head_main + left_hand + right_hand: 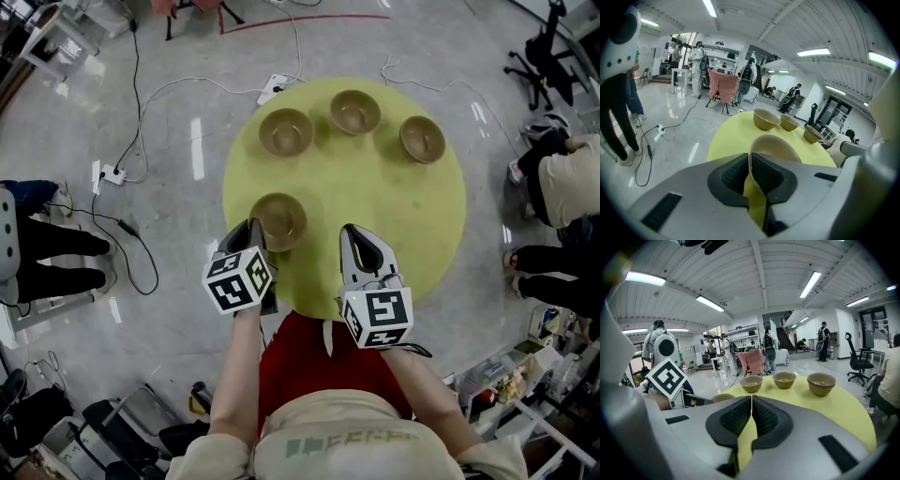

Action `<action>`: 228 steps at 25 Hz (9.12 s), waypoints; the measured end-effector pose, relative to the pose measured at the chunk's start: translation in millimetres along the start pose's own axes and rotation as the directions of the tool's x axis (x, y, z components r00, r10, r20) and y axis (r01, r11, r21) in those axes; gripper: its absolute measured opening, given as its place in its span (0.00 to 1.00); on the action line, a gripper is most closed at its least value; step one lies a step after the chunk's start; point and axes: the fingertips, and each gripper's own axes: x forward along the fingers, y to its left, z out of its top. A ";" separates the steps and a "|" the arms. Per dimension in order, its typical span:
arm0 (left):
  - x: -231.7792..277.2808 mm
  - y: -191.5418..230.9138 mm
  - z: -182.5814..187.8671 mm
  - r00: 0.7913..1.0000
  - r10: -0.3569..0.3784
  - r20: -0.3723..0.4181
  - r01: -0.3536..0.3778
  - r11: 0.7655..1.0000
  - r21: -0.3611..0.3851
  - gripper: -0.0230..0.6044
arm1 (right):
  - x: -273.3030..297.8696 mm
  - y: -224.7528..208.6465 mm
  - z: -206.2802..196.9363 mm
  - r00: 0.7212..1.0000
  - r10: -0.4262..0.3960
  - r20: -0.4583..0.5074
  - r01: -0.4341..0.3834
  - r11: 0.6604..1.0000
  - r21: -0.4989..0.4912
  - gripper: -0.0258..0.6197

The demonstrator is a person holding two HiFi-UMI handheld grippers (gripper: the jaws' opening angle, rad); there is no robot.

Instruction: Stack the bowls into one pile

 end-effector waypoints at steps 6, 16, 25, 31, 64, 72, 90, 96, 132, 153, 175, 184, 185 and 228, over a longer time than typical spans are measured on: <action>-2.5 -5.3 -1.4 1.000 -0.003 -0.006 0.003 1.000 0.012 0.10 | -8.2 -2.9 1.7 1.000 -0.007 0.013 0.007 1.000 0.001 0.10; -19.1 -22.8 11.2 0.999 -0.030 0.042 0.029 0.999 0.042 0.09 | -26.1 -7.0 7.8 0.998 -0.038 0.050 0.038 0.999 0.003 0.10; -42.7 -43.0 35.3 0.993 -0.075 0.093 0.065 0.992 0.107 0.09 | -50.0 -6.2 19.1 0.992 -0.086 0.096 0.084 0.996 0.022 0.10; -61.7 -61.0 53.3 0.984 -0.116 0.136 0.095 0.984 0.152 0.09 | -67.0 -7.5 26.0 0.984 -0.119 0.133 0.115 0.993 0.037 0.10; -104.4 -209.6 77.9 0.904 -0.398 0.156 0.310 0.862 0.401 0.09 | -165.4 -60.9 45.5 0.899 -0.367 0.238 0.348 0.930 0.117 0.10; -106.4 -243.3 63.4 0.883 -0.451 0.128 0.360 0.827 0.431 0.09 | -186.9 -75.2 36.3 0.879 -0.413 0.237 0.391 0.910 0.136 0.10; -80.1 -301.6 59.2 0.866 -0.490 0.099 0.398 0.796 0.456 0.09 | -191.4 -125.5 32.4 0.868 -0.446 0.218 0.417 0.893 0.166 0.10; -55.7 -320.3 63.9 0.877 -0.469 0.100 0.380 0.807 0.451 0.09 | -177.1 -157.3 38.3 0.882 -0.422 0.210 0.394 0.904 0.165 0.10; 87.7 -400.7 113.4 0.948 -0.233 0.217 0.156 0.933 0.323 0.09 | -69.7 -327.1 56.8 0.982 -0.151 0.114 0.141 0.985 0.096 0.10; 153.8 -380.1 112.0 0.969 -0.164 0.186 0.114 0.960 0.257 0.09 | -19.7 -341.9 42.8 0.995 -0.093 0.035 0.090 0.992 0.093 0.10; 197.8 -366.4 91.7 0.986 -0.111 0.123 0.080 0.969 0.232 0.09 | 14.5 -347.3 24.9 0.998 -0.056 -0.039 0.059 0.994 0.088 0.10; 206.8 -358.6 90.3 0.990 -0.083 0.113 0.056 0.972 0.228 0.09 | 21.3 -351.1 20.6 0.997 -0.049 -0.056 0.054 0.994 0.094 0.10; 207.0 -357.0 89.9 0.991 -0.081 0.111 0.054 0.972 0.227 0.09 | 21.9 -351.2 20.2 0.997 -0.049 -0.057 0.055 0.994 0.095 0.10; 211.6 -355.2 80.5 0.994 0.010 0.107 -0.060 0.878 0.474 0.16 | 19.3 -348.5 10.3 0.996 -0.052 -0.077 0.059 0.993 0.103 0.10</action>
